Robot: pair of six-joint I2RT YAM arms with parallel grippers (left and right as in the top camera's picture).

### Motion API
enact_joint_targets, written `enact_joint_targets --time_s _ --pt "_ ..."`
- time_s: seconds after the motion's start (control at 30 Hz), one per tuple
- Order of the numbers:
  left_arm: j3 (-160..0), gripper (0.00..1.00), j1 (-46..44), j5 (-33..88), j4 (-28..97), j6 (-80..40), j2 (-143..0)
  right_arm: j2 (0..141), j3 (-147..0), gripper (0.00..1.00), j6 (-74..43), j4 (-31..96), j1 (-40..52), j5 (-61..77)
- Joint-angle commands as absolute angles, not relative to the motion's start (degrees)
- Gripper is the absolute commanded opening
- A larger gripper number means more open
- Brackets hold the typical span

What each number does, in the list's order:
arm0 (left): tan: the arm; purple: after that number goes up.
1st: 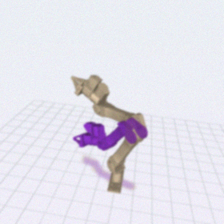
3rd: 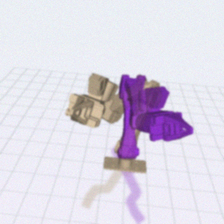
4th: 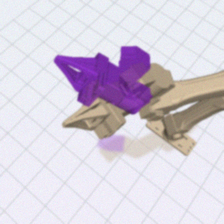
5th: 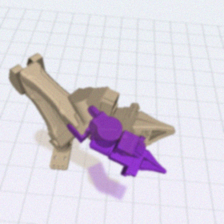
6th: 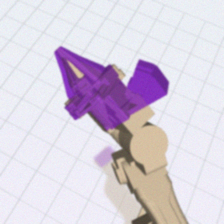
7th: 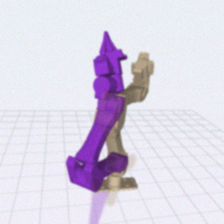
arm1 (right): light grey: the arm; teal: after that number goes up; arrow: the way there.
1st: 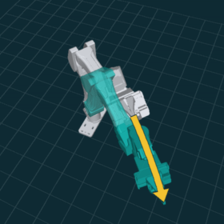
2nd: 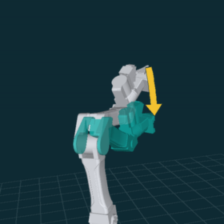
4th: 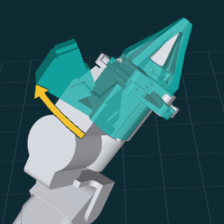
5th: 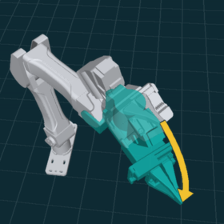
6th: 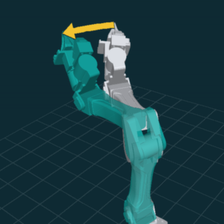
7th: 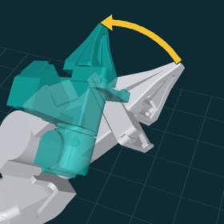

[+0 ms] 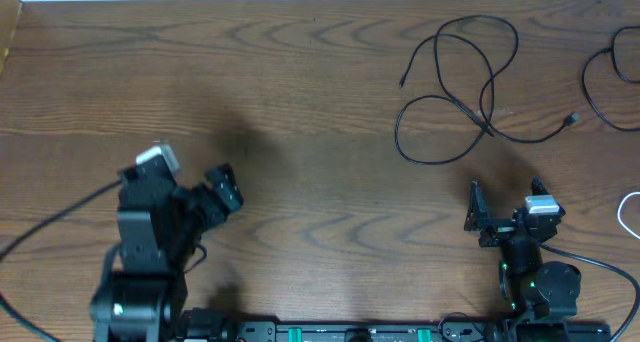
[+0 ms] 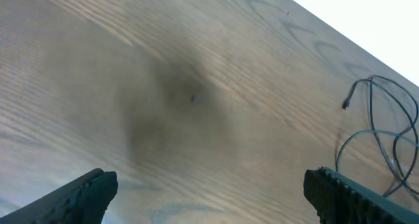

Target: Untangle cables

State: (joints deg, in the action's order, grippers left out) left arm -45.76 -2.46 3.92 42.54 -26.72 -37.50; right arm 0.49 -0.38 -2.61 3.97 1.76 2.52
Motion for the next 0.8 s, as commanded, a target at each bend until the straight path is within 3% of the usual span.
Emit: enact_joint_targets --time_s 0.0,0.37,0.77 --pt "-39.9 0.98 -2.3 4.0 41.0 -26.9 -31.7 0.3 -0.3 0.99 -3.4 4.3 2.2 1.9" --pt "-24.0 0.98 -2.3 5.3 33.0 -28.6 -14.6 0.3 -0.3 0.99 -3.4 4.3 2.2 1.9" --pt "-15.8 0.98 -2.3 2.2 29.0 -28.3 -7.0 0.3 -0.3 0.99 -3.4 4.3 2.2 1.9"
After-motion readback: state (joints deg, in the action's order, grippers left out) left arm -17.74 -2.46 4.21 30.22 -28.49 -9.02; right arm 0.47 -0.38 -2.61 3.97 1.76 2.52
